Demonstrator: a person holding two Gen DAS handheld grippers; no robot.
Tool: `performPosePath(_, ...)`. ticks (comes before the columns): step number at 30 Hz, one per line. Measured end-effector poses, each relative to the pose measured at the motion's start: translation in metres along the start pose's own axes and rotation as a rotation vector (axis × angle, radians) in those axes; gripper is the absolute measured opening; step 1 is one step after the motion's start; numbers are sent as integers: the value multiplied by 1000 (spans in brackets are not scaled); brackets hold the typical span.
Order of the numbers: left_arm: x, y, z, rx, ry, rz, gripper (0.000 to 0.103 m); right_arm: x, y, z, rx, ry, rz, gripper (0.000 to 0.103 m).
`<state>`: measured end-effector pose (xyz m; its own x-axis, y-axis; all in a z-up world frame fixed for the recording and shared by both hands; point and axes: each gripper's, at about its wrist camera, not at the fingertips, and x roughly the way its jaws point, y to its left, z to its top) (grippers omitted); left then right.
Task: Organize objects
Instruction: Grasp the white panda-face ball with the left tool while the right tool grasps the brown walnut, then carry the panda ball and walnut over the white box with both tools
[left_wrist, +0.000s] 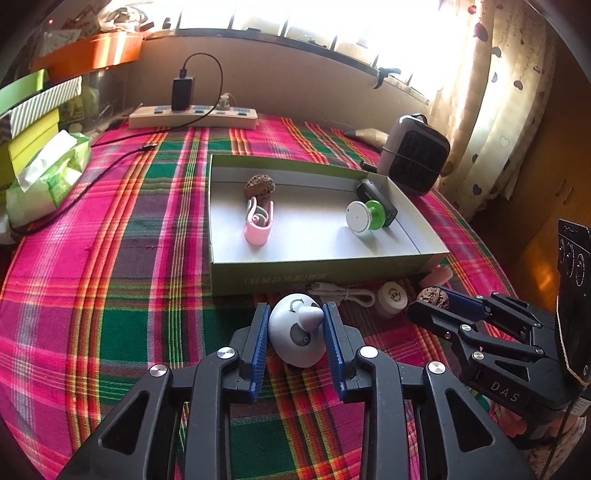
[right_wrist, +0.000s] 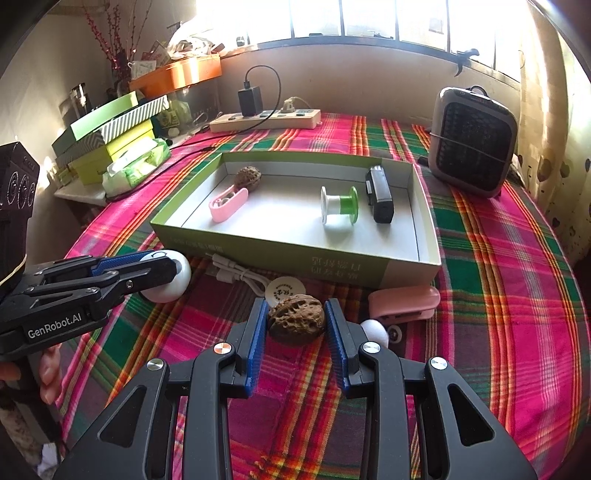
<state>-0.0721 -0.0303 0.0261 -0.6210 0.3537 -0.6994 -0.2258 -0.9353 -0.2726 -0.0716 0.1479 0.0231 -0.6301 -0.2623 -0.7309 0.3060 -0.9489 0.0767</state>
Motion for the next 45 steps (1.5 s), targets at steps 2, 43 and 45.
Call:
performPosePath(2, -1, -2, 3, 5, -4, 0, 27, -2, -2, 3, 4, -8, -3, 33)
performPosePath(43, 70, -16, 77, 78, 39, -6, 27, 83, -44, 115, -23, 41, 40, 33)
performPosePath(45, 75, -15, 78, 77, 46, -3, 27, 89, -46, 117, -26, 51, 38, 33)
